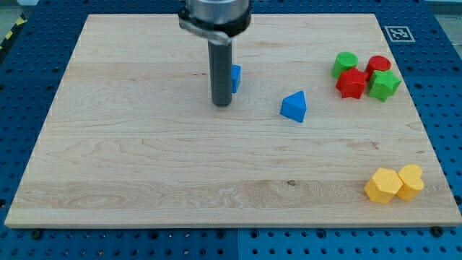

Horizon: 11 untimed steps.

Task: Move the blue triangle into the blue cube

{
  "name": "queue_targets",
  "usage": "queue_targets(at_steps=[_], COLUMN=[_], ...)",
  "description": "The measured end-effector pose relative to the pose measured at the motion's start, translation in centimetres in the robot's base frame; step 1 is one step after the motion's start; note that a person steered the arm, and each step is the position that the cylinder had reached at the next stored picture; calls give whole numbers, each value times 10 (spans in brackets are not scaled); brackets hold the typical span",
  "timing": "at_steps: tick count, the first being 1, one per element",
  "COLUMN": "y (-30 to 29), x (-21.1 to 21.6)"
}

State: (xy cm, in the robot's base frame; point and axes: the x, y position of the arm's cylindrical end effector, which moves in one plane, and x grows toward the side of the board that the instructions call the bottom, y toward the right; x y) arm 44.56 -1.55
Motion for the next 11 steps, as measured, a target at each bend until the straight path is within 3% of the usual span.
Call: queue_targets(at_steps=[1, 3, 4, 5, 7, 9, 11], y=[31, 138, 159, 128, 34, 73, 142], x=[36, 39, 34, 26, -43, 25, -4])
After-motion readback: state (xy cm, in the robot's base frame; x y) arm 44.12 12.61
